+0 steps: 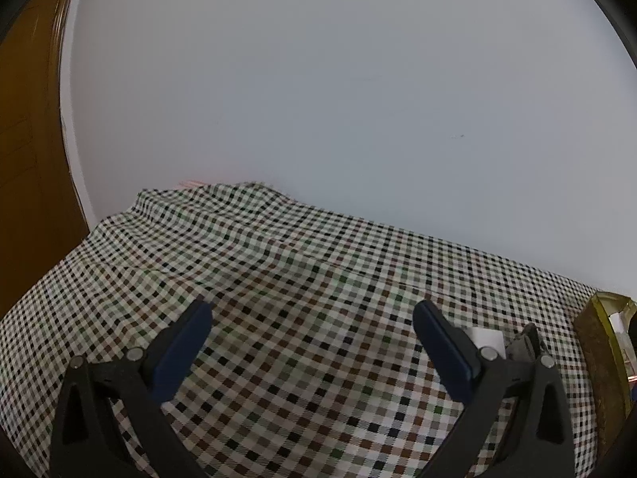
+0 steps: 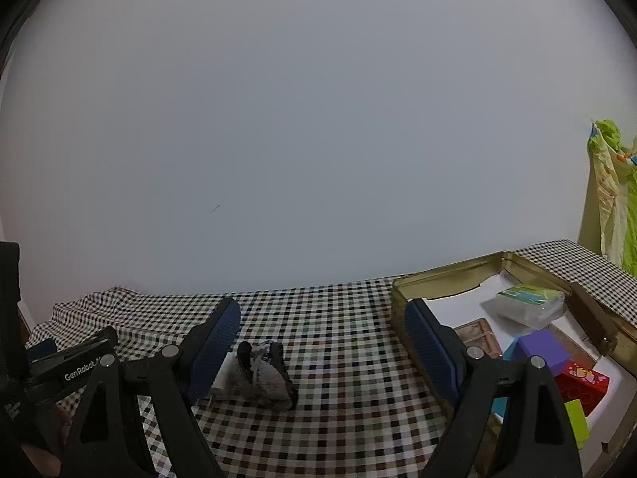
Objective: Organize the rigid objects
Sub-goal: 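Grasp the white charger with the left tool while the right tool grasps the grey pouch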
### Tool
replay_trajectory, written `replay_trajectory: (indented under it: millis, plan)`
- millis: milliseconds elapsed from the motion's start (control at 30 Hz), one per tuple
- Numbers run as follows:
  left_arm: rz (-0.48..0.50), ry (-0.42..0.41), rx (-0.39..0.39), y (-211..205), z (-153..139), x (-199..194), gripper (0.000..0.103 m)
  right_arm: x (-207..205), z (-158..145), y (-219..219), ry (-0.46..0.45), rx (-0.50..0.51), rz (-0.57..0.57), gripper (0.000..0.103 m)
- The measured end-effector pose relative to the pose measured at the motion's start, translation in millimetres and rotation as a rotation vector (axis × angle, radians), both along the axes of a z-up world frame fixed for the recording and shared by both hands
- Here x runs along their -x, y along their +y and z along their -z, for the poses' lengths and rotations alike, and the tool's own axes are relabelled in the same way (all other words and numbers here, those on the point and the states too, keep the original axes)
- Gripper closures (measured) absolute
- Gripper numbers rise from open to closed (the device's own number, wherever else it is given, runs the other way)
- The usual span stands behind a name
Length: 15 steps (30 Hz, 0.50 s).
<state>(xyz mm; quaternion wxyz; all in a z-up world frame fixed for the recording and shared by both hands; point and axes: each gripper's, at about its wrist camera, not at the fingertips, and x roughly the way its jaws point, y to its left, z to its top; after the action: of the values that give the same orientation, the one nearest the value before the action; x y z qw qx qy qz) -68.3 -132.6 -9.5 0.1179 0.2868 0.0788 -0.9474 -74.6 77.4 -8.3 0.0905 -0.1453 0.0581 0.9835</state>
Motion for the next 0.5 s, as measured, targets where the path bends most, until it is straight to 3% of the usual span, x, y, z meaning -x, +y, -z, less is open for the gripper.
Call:
replay_trajectory:
  millis: [300,433,500]
  plan:
    - [-0.018,-0.035,-0.013,-9.3,6.7,10.5,0.001,29.7,11.0,2.2,-0.158,0.038,-0.034,0.017]
    - [-0.041,-0.037,0.083,-9.4,4.9,13.3,0.001,40.9,17.5,6.8,-0.226,0.072,-0.054,0.017]
    - [-0.046,-0.043,0.087,-13.3,6.4,16.7,0.001,46.6,21.1,7.6,-0.256,0.084,-0.065,0.017]
